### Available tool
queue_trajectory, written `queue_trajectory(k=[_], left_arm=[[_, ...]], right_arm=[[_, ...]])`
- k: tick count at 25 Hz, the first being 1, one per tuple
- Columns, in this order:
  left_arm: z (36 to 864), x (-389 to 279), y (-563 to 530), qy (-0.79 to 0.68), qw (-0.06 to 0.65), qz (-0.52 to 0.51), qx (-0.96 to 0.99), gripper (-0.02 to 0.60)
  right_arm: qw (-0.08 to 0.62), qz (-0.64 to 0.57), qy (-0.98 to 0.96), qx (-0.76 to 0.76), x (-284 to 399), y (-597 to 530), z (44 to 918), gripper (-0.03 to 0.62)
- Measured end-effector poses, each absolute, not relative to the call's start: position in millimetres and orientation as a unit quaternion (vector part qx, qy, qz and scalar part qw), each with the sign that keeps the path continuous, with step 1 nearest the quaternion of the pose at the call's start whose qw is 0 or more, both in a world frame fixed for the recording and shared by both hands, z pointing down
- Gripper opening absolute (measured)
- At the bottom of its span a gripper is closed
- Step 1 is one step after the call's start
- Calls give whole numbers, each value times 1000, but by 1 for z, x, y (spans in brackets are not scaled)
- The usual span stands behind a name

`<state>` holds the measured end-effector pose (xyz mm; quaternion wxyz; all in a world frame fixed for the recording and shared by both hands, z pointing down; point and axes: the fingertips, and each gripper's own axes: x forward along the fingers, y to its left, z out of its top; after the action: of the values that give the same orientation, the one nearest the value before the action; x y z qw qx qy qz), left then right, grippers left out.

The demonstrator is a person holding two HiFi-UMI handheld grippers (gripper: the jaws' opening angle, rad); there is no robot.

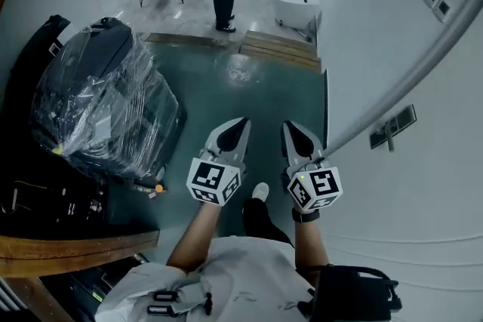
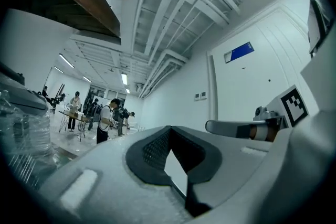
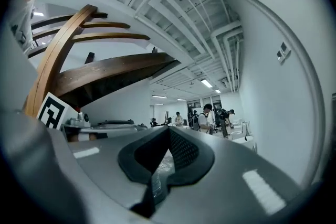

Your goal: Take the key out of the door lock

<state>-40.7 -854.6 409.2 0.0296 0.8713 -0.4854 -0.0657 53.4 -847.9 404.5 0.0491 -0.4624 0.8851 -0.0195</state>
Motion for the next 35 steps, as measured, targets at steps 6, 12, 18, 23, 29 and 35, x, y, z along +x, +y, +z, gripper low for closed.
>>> queue_trajectory(k=[6, 12, 18, 23, 29, 35], left_arm=[[392, -1, -996, -480, 18, -65, 875, 2], [369, 64, -1084, -429, -13, -60, 901, 2], [392, 142, -1162, -358, 8, -41, 933, 2], [388, 223, -1204, -221, 20, -53, 974, 2], [383, 366, -1172, -5, 27, -46, 999, 2], [391, 431, -1114, 181, 46, -41, 982, 2]], right_arm=[[63, -12, 881, -469, 95, -986, 392, 6], [79, -10, 858, -507, 156, -1080, 377, 6], [68, -42, 826, -558, 214, -1124, 409, 6], [59, -33, 732, -678, 284, -1141, 414, 6], [65, -12, 550, -832, 408, -1082, 400, 6], [52, -22, 391, -919, 439, -1013, 417, 6]])
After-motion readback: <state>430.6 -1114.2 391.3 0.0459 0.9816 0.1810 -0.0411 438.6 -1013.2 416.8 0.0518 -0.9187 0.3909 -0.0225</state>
